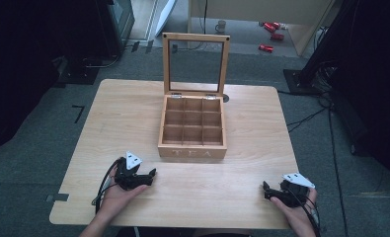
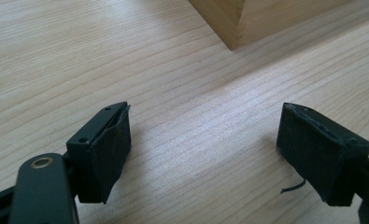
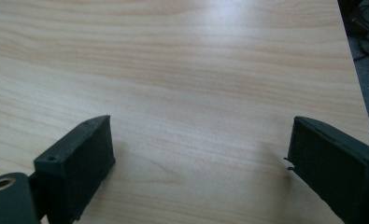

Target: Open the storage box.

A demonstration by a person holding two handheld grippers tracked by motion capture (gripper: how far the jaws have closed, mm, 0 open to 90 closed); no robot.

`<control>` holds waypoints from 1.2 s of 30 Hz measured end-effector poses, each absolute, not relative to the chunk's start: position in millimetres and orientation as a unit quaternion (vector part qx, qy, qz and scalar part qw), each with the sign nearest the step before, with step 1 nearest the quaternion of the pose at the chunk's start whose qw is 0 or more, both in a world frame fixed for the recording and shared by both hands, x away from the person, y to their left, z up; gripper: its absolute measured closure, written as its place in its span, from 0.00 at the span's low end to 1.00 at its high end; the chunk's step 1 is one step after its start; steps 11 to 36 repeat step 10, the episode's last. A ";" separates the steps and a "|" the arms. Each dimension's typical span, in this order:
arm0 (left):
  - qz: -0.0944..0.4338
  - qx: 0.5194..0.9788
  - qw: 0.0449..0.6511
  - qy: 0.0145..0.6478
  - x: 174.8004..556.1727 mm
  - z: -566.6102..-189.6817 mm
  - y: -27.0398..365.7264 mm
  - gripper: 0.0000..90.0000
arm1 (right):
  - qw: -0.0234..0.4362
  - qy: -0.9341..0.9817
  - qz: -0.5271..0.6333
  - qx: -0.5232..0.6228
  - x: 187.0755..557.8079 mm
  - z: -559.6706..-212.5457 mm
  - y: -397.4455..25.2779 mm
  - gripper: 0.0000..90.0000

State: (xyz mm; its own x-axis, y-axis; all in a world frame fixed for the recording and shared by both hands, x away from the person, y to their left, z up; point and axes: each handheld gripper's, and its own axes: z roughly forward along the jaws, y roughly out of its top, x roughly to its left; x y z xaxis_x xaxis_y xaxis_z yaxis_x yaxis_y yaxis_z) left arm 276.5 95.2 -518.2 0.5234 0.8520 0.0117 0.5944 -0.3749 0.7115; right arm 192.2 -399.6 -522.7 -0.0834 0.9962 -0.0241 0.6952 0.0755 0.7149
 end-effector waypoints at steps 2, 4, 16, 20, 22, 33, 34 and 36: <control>0.193 0.807 0.333 0.448 276.5 -518.1 95.3 0.20 | 0.269 0.678 0.284 0.623 191.3 -523.9 -400.8 0.06; 0.193 0.806 0.334 0.448 276.4 -518.2 95.1 0.20 | 0.266 0.675 0.291 0.624 191.2 -525.2 -401.9 0.05; 0.193 0.806 0.334 0.448 276.4 -518.2 95.2 0.20 | 0.250 0.681 0.296 0.622 193.7 -526.1 -403.6 0.02; 0.193 0.806 0.334 0.448 276.4 -518.2 95.2 0.20 | 0.250 0.681 0.296 0.622 193.7 -526.1 -403.6 0.02; 0.193 0.806 0.334 0.448 276.4 -518.2 95.2 0.20 | 0.250 0.681 0.296 0.622 193.7 -526.1 -403.6 0.02; 0.193 0.806 0.334 0.448 276.4 -518.2 95.2 0.20 | 0.250 0.681 0.296 0.622 193.7 -526.1 -403.6 0.02; 0.193 0.806 0.334 0.448 276.4 -518.2 95.2 0.20 | 0.250 0.681 0.296 0.622 193.7 -526.1 -403.6 0.02; 0.193 0.806 0.334 0.448 276.4 -518.2 95.2 0.20 | 0.250 0.681 0.296 0.622 193.7 -526.1 -403.6 0.02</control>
